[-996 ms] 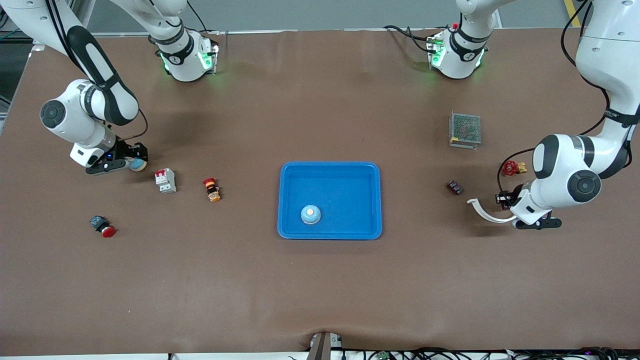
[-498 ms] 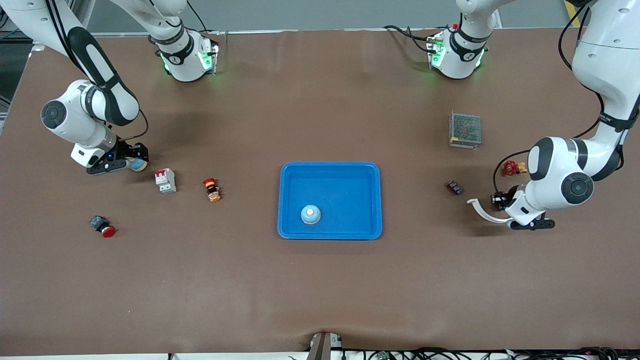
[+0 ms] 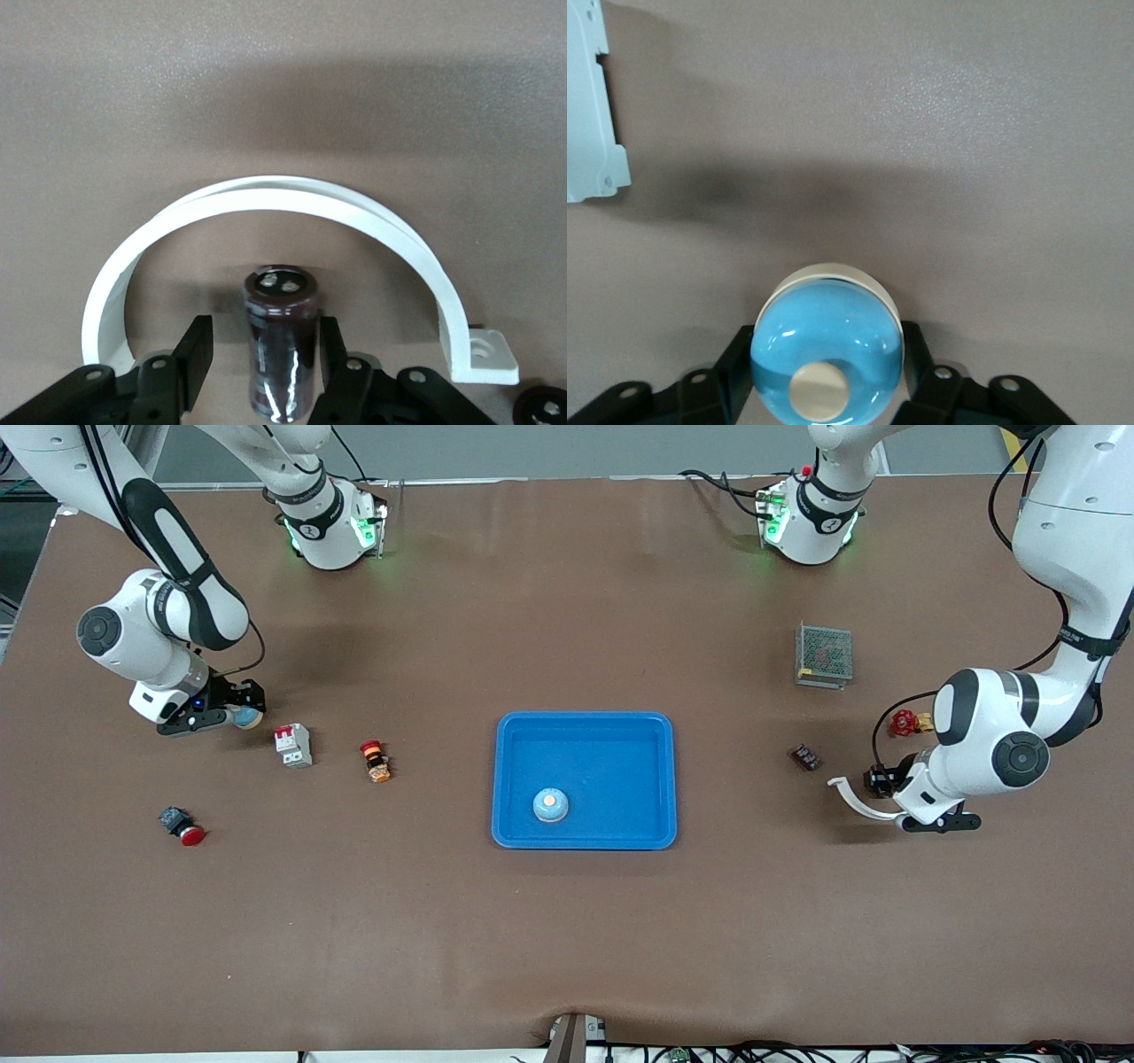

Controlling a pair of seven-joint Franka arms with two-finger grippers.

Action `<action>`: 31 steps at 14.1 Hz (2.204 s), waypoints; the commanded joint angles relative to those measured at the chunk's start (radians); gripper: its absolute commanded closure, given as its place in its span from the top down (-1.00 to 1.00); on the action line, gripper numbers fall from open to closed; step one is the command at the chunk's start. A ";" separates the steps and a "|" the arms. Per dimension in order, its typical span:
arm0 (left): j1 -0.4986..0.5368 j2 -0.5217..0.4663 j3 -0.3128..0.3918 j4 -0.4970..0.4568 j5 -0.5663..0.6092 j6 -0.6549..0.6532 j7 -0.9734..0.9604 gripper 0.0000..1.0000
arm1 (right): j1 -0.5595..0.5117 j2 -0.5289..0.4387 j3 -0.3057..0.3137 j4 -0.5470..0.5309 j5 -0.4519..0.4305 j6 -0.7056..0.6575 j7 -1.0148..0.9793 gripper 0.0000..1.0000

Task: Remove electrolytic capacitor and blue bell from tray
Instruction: 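Lower the capacitor inside the arc clip while the right gripper sets the bell down, then raise the left arm to rest while the right gripper returns to the tray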

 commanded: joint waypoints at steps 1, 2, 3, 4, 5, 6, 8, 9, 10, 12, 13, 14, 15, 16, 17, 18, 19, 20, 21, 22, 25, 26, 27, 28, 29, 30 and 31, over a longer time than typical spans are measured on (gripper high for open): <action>0.001 -0.023 -0.003 -0.021 0.018 0.002 -0.016 0.62 | -0.025 0.002 0.021 0.003 0.017 0.007 -0.010 1.00; 0.002 -0.032 -0.004 -0.022 0.017 -0.001 -0.016 0.74 | -0.023 0.002 0.021 0.005 0.019 0.007 -0.009 1.00; 0.002 -0.041 -0.004 -0.022 0.017 -0.021 -0.015 0.75 | -0.023 0.000 0.022 0.011 0.019 0.005 -0.004 1.00; 0.001 -0.056 -0.006 -0.020 0.014 -0.045 -0.016 0.75 | -0.022 0.000 0.022 0.018 0.019 -0.004 -0.004 1.00; 0.001 -0.073 -0.013 -0.018 0.009 -0.065 -0.016 0.75 | -0.017 0.000 0.022 0.030 0.019 -0.009 -0.003 1.00; 0.005 -0.090 -0.033 -0.015 0.006 -0.096 -0.016 0.76 | -0.014 0.000 0.022 0.049 0.019 -0.021 -0.003 1.00; 0.005 -0.124 -0.050 -0.008 0.002 -0.147 -0.019 0.76 | -0.013 0.000 0.028 0.105 0.022 -0.100 -0.003 1.00; 0.007 -0.141 -0.062 -0.006 0.002 -0.160 -0.018 1.00 | -0.013 -0.003 0.039 0.139 0.057 -0.146 -0.003 1.00; 0.007 -0.156 -0.065 -0.002 0.000 -0.171 -0.018 1.00 | -0.010 -0.006 0.054 0.184 0.115 -0.203 -0.003 1.00; 0.007 -0.175 -0.088 0.024 -0.023 -0.206 -0.022 1.00 | 0.000 -0.004 0.062 0.280 0.214 -0.356 0.004 1.00; 0.005 -0.176 -0.096 0.050 -0.034 -0.248 -0.033 1.00 | 0.004 -0.004 0.061 0.326 0.253 -0.419 0.011 1.00; 0.005 -0.176 -0.114 0.075 -0.035 -0.292 -0.048 1.00 | 0.007 -0.004 0.061 0.366 0.269 -0.471 0.034 1.00; 0.005 -0.176 -0.130 0.101 -0.035 -0.330 -0.067 1.00 | 0.010 -0.004 0.062 0.391 0.269 -0.498 0.081 1.00; 0.005 -0.178 -0.144 0.125 -0.035 -0.363 -0.080 1.00 | 0.030 -0.006 0.062 0.405 0.269 -0.504 0.141 1.00; 0.007 -0.188 -0.156 0.152 -0.035 -0.393 -0.085 1.00 | 0.055 -0.006 0.062 0.412 0.269 -0.504 0.190 1.00; 0.007 -0.201 -0.159 0.169 -0.035 -0.412 -0.084 1.00 | 0.076 -0.006 0.061 0.419 0.269 -0.503 0.245 1.00; 0.007 -0.217 -0.167 0.179 -0.035 -0.423 -0.082 1.00 | 0.104 -0.006 0.061 0.422 0.267 -0.495 0.305 1.00; 0.007 -0.237 -0.173 0.189 -0.035 -0.432 -0.081 1.00 | 0.133 -0.006 0.061 0.431 0.267 -0.495 0.357 1.00; 0.007 -0.257 -0.176 0.201 -0.035 -0.438 -0.082 1.00 | 0.157 -0.007 0.061 0.436 0.267 -0.493 0.422 1.00; 0.007 -0.273 -0.176 0.219 -0.035 -0.458 -0.077 1.00 | 0.188 -0.007 0.061 0.452 0.267 -0.493 0.479 1.00; 0.007 -0.287 -0.179 0.332 -0.035 -0.582 -0.059 1.00 | 0.300 -0.007 0.059 0.497 0.252 -0.493 0.710 1.00; 0.007 -0.287 -0.187 0.378 -0.035 -0.631 -0.054 1.00 | 0.326 -0.007 0.059 0.509 0.252 -0.493 0.787 1.00; 0.007 -0.287 -0.197 0.415 -0.035 -0.668 -0.054 1.00 | 0.351 -0.006 0.059 0.512 0.255 -0.483 0.879 1.00; 0.007 -0.287 -0.207 0.452 -0.035 -0.705 -0.056 1.00 | 0.369 -0.004 0.061 0.520 0.253 -0.468 0.984 1.00; 0.007 -0.288 -0.217 0.484 -0.034 -0.736 -0.056 1.00 | 0.406 -0.006 0.058 0.525 0.244 -0.463 1.043 1.00; 0.007 -0.297 -0.222 0.515 -0.035 -0.769 -0.056 1.00 | 0.429 -0.001 0.056 0.538 0.218 -0.466 1.074 1.00; 0.008 -0.317 -0.225 0.529 -0.058 -0.797 -0.056 1.00 | 0.435 0.002 0.057 0.552 0.182 -0.466 1.155 1.00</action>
